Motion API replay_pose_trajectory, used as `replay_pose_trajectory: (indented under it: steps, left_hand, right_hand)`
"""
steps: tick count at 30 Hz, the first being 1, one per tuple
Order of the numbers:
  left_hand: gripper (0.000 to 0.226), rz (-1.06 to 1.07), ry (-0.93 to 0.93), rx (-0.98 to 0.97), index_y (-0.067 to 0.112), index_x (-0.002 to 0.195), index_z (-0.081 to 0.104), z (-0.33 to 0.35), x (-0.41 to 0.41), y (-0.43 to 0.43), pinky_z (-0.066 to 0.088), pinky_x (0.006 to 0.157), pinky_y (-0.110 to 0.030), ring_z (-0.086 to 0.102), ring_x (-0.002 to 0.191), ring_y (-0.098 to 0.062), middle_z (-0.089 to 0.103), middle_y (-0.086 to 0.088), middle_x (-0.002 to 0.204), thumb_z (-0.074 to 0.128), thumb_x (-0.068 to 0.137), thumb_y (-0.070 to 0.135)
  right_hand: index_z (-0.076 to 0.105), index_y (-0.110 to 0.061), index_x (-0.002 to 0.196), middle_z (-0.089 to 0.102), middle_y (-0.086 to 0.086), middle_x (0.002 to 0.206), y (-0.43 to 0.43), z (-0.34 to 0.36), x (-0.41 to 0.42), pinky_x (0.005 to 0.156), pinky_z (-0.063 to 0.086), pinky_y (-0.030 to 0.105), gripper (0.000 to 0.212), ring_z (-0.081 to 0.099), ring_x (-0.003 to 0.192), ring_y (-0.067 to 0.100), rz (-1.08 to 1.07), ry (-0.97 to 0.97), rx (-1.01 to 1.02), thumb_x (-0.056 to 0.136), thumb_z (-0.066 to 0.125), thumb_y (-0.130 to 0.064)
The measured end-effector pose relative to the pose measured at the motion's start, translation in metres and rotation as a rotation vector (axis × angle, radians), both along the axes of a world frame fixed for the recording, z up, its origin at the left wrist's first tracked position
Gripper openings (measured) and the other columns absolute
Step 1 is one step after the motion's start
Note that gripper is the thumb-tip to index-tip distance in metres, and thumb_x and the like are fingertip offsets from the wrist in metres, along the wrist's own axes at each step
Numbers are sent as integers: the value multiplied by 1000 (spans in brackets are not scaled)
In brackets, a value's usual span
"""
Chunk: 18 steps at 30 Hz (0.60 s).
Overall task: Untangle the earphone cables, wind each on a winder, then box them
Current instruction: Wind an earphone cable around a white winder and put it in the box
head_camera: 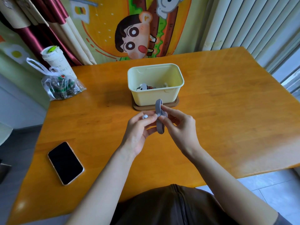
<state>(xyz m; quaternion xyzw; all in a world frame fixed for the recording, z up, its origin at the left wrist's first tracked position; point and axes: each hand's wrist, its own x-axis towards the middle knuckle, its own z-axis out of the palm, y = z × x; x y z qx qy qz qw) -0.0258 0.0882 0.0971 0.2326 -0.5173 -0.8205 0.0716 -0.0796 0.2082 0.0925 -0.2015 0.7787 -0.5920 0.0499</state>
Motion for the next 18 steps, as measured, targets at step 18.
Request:
replay_pose_trajectory:
  steps: [18]
  left_hand:
    - [23, -58, 11, 23, 5, 109, 66, -3, -3, 1, 55, 72, -28, 68, 87, -19, 71, -13, 103, 57, 91, 17]
  right_hand:
    - [68, -25, 113, 69, -5, 94, 0, -2, -3, 71, 46, 14, 27, 61, 77, -3, -24, -53, 18, 86, 66, -23]
